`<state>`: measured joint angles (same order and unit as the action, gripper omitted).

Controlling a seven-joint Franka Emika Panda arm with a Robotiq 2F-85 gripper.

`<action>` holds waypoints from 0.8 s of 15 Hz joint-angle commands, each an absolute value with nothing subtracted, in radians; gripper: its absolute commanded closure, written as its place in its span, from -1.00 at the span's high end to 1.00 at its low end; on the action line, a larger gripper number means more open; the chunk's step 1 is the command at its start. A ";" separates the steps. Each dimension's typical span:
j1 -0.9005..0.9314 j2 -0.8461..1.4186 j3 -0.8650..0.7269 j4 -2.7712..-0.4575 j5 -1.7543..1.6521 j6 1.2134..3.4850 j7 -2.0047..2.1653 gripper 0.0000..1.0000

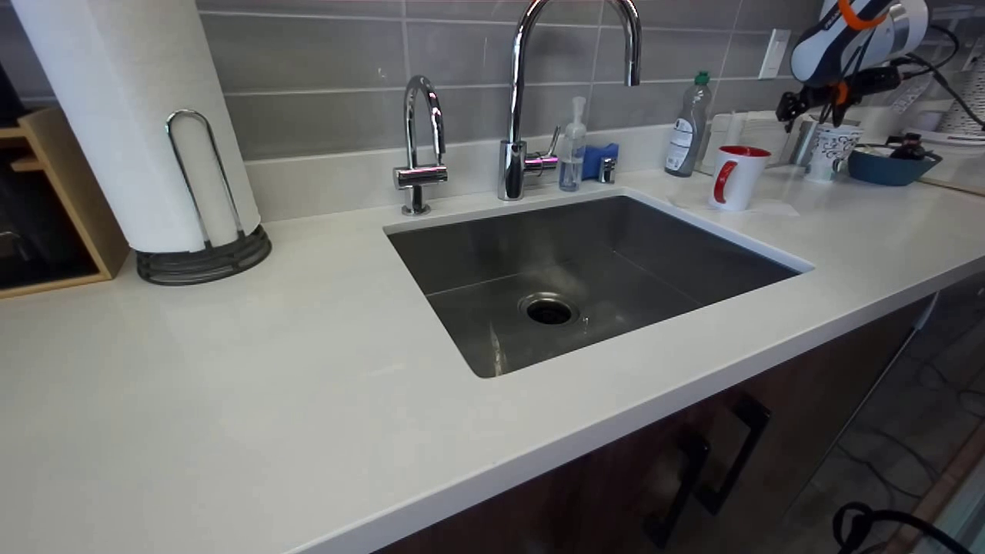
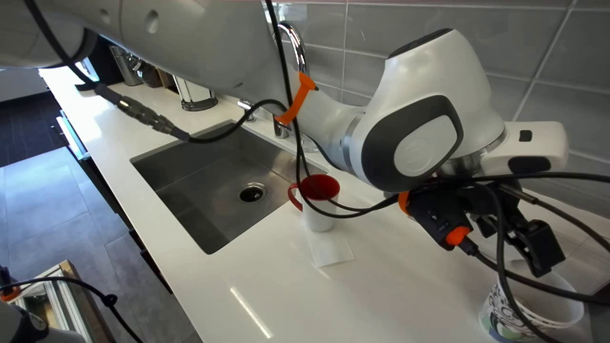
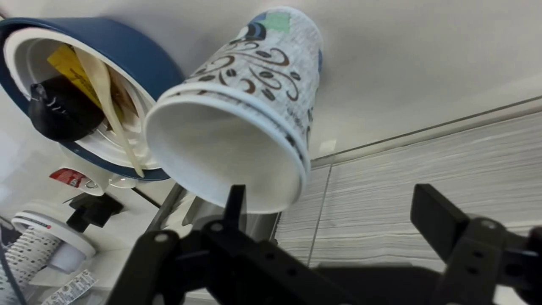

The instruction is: Move the two paper cups to the left and then unstuck the paper cups

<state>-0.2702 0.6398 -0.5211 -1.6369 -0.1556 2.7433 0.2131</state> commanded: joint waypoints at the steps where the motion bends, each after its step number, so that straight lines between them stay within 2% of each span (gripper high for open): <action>1: -0.256 0.676 -0.537 -1.588 -0.186 2.690 0.254 1.00; 4: -0.262 0.678 -0.519 -1.582 -0.175 2.648 0.255 0.66; 7: -0.262 0.678 -0.515 -1.576 -0.173 2.627 0.274 0.17; 8: -0.259 0.677 -0.519 -1.573 -0.175 2.624 0.284 0.08; 12: -0.254 0.673 -0.524 -1.565 -0.179 2.613 0.309 -0.06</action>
<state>-0.2603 0.6623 -0.5168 -1.5998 -0.1600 2.6533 0.2675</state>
